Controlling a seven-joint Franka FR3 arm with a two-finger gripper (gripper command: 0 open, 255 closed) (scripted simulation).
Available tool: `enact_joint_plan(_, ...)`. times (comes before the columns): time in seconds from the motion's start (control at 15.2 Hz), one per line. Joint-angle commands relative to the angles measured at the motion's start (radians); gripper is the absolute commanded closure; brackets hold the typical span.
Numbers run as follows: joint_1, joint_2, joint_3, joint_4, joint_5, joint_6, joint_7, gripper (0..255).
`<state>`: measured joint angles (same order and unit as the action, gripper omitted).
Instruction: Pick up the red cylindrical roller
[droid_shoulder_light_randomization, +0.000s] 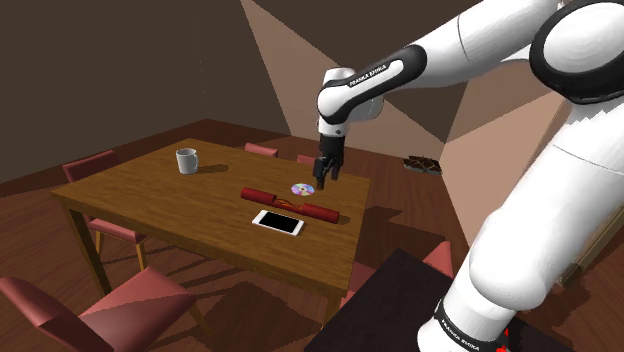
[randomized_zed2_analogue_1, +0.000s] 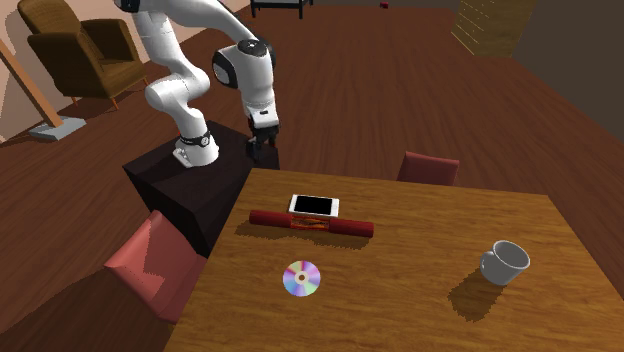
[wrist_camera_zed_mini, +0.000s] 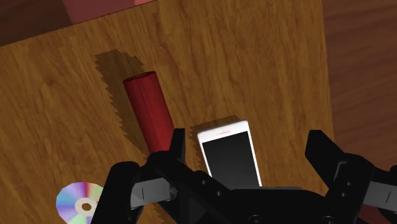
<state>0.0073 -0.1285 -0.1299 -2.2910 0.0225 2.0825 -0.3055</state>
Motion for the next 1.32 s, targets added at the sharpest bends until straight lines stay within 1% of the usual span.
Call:
enact_joint_plan(0.0, 0.002, 0.089, -0.007, 0.048, 0.02, 0.042, -0.038, 0)
enact_joint_plan(0.26, -0.006, 0.249, -0.011, 0.156, 0.062, 0.093, -0.115, 0)
enact_joint_plan(0.53, -0.022, 0.409, -0.003, 0.285, 0.104, 0.121, -0.184, 0)
enact_joint_plan(0.79, -0.043, 0.57, 0.014, 0.438, 0.136, 0.127, -0.241, 0)
enact_joint_plan(1.12, -0.07, 0.772, 0.04, 0.663, 0.159, 0.104, -0.292, 0)
enact_joint_plan(1.25, -0.072, 0.789, 0.042, 0.662, 0.161, 0.122, -0.295, 0)
